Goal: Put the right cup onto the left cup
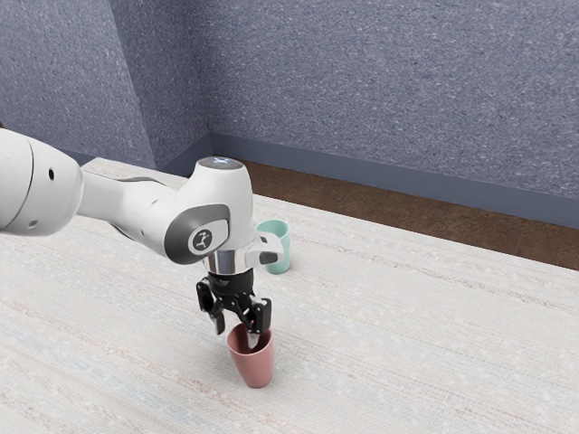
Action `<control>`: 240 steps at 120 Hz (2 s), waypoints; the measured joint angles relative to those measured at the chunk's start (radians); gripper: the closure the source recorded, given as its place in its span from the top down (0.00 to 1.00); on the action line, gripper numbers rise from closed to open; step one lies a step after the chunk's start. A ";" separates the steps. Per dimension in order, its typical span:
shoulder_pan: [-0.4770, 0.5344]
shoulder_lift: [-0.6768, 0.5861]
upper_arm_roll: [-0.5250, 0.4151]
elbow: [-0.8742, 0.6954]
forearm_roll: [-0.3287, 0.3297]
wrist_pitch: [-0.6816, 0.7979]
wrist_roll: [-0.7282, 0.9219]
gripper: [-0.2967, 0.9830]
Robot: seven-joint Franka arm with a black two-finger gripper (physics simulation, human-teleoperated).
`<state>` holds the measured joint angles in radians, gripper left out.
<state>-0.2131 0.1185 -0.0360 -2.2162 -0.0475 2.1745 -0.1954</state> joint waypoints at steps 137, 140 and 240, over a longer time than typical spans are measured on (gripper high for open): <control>-0.018 -0.088 -0.001 0.087 0.018 -0.045 -0.021 0.16; -0.018 -0.088 -0.001 0.108 0.018 -0.058 -0.021 0.16; 0.016 0.162 0.052 0.694 0.028 -0.379 -0.011 0.15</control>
<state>-0.1971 0.2802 0.0165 -1.5220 -0.0192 1.7958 -0.2061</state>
